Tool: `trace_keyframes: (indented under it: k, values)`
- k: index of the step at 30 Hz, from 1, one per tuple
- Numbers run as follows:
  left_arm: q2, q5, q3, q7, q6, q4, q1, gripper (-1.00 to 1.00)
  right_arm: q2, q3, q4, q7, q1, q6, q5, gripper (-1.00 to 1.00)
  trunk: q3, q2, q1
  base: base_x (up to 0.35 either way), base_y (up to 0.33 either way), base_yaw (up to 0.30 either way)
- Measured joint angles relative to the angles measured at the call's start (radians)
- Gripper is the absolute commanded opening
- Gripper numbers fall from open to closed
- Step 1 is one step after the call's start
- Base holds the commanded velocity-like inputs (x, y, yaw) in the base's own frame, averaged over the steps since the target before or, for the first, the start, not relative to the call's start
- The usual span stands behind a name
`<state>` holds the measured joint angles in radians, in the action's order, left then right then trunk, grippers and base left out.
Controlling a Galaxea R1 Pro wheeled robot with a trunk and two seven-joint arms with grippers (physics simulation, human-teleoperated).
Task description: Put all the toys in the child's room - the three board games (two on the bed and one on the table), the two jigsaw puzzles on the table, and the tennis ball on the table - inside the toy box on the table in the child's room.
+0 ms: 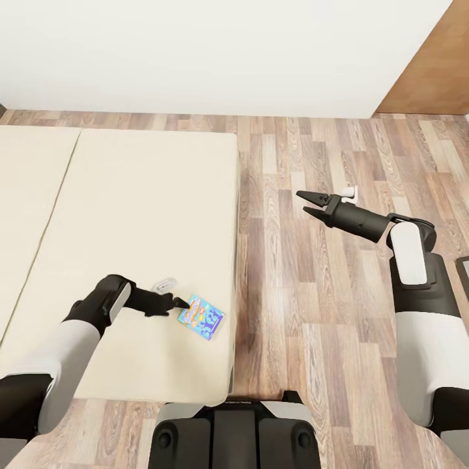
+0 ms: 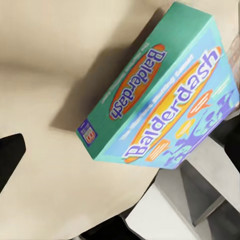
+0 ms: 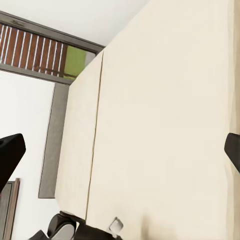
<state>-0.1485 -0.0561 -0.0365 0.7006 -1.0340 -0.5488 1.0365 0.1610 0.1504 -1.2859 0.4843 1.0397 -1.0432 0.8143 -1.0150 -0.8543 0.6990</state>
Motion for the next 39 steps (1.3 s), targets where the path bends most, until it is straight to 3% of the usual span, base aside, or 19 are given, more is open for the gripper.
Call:
trace_keyframes:
  k: [9,19,31,39]
  values:
    - [0.006,0.001,-0.005,-0.007,0.004,-0.008,0.0,1.0,-0.001,0.0,0.0,0.0,0.0,0.0,0.0,1.0,0.0,0.0,0.0,0.0,0.0,0.0]
    - [0.01,0.0,-0.001,-0.072,0.007,-0.008,0.0,1.0,-0.001,0.0,-0.003,0.0,0.0,0.0,0.0,1.0,0.0,0.0,0.0,0.0,0.0,0.0]
    - [0.013,-0.003,0.0,-0.085,0.022,-0.009,0.0,1.0,-0.001,-0.002,-0.001,0.0,0.001,0.0,-0.003,1.0,-0.002,0.0,0.0,0.0,0.0,0.0]
    - [0.034,-0.004,0.0,-0.084,0.026,-0.01,0.0,1.0,-0.001,-0.001,-0.001,0.0,0.0,0.0,-0.002,1.0,-0.009,0.0,0.0,0.0,0.0,0.0]
